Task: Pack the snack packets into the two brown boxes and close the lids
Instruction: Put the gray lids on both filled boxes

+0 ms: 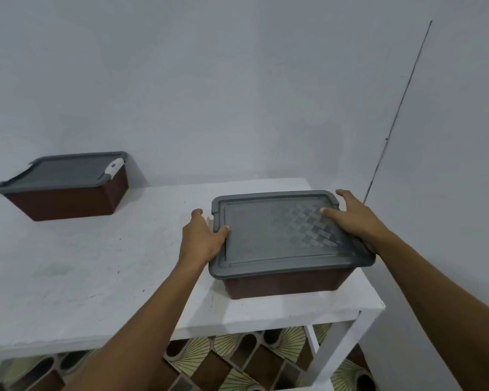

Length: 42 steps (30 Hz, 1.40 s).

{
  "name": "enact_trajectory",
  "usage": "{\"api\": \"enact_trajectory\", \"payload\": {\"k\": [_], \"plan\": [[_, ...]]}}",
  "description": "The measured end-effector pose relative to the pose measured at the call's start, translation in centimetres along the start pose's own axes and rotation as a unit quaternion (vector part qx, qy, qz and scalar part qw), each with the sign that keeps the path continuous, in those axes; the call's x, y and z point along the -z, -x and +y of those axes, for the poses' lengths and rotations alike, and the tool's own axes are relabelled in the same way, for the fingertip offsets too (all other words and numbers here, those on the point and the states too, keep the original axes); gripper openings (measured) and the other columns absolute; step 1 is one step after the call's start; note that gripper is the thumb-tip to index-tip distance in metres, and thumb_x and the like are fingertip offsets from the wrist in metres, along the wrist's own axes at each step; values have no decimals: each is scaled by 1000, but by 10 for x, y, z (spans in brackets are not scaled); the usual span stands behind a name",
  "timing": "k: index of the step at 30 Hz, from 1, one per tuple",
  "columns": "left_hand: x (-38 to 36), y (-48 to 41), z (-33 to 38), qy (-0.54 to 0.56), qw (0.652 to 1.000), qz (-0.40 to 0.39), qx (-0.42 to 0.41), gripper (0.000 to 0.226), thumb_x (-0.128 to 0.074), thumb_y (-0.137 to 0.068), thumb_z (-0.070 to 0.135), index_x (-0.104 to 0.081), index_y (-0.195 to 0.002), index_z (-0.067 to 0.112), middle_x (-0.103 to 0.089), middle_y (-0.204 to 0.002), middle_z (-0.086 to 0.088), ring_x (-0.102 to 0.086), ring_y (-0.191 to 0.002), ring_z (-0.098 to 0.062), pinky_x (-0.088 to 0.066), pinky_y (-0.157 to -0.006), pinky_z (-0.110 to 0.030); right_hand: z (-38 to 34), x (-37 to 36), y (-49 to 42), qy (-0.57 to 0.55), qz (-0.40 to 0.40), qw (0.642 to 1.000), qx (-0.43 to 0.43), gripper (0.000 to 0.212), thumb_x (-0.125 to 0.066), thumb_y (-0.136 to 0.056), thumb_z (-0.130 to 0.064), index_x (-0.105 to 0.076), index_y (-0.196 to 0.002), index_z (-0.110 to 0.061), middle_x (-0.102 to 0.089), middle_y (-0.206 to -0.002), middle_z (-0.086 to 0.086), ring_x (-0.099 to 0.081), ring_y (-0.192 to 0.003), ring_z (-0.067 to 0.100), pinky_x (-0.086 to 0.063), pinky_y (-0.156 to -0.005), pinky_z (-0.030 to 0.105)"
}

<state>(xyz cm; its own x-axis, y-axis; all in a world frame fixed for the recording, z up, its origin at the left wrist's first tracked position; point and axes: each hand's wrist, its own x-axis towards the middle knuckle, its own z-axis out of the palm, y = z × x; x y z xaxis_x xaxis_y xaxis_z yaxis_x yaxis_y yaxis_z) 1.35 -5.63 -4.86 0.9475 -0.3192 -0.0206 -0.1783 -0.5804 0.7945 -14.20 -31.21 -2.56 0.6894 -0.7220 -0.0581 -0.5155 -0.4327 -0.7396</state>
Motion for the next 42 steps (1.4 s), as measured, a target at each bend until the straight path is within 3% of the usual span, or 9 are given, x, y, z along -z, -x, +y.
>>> {"api": "enact_trajectory", "payload": {"k": [5,10,14,18,24,27,32,36,42], "plan": [[-3,10,3,-91,988,84,-94,42,-69,-86,33,-58,-121,11,-60,-124,-7,-60,-105,-24,-45,-85,-32,3,8,-1,-30,40,998,-25,59,-43,-98,-42,-27,-151,-22,-32,-156,8,-39,-136,32,-36,-104,42],[-6,15,3,-105,984,68,-126,35,-56,-95,35,-60,-121,12,-54,-132,-5,-54,-116,-23,-41,-92,-32,0,5,17,43,32,998,35,48,-31,-104,-30,-30,-150,-16,-37,-153,10,-39,-137,32,-32,-109,39],[-6,10,-5,-60,990,51,-117,21,-48,-99,30,-59,-110,17,-64,-115,-9,-59,-95,-24,-45,-80,-31,5,5,27,76,-19,991,106,45,-27,-106,-27,-25,-151,-24,-45,-147,10,-47,-128,33,-36,-102,33],[-8,5,-10,76,996,8,-47,16,-54,-97,33,-57,-110,25,-64,-106,-8,-61,-91,-25,-48,-67,-31,25,7,26,-56,-56,993,90,49,-34,-105,-23,-23,-152,-33,-31,-155,-10,-33,-142,16,-26,-117,35],[2,-4,-20,134,991,5,-27,15,-56,-96,33,-58,-110,30,-64,-99,-8,-62,-92,-27,-51,-71,-36,19,-13,31,-176,-26,978,109,48,-47,-101,-17,-39,-145,-32,-43,-146,-15,-43,-132,4,-40,-107,28],[26,-11,-31,111,994,18,-16,21,-54,-96,33,-58,-116,31,-64,-106,-7,-62,-94,-24,-52,-80,-37,-1,-37,30,-179,-12,978,109,44,-53,-98,-26,-46,-141,-32,-46,-146,-10,-45,-133,10,-42,-109,40],[81,-15,-57,67,996,58,-13,43,-60,-91,43,-57,-130,25,-56,-135,-4,-56,-115,-24,-49,-88,-34,-55,-98,20,-116,30,984,132,32,-59,-94,-31,-61,-126,-25,-54,-140,-2,-51,-126,18,-43,-105,35],[101,-25,-81,-10,987,137,-82,36,-63,-90,40,-62,-117,17,-62,-118,3,-55,-101,-11,-44,-85,-23,-96,-139,4,-108,43,981,152,26,-62,-93,-27,-68,-116,-16,-60,-132,2,-56,-119,19,-41,-101,29],[126,-101,-110,-113,971,160,-138,30,-52,-92,46,-58,-86,18,-62,-88,3,-58,-82,-17,-50,-74,-34,-138,-179,-40,-75,55,980,176,21,-61,-93,-23,-71,-108,-13,-68,-117,4,-56,-95,11,-42,-91,23]]}}
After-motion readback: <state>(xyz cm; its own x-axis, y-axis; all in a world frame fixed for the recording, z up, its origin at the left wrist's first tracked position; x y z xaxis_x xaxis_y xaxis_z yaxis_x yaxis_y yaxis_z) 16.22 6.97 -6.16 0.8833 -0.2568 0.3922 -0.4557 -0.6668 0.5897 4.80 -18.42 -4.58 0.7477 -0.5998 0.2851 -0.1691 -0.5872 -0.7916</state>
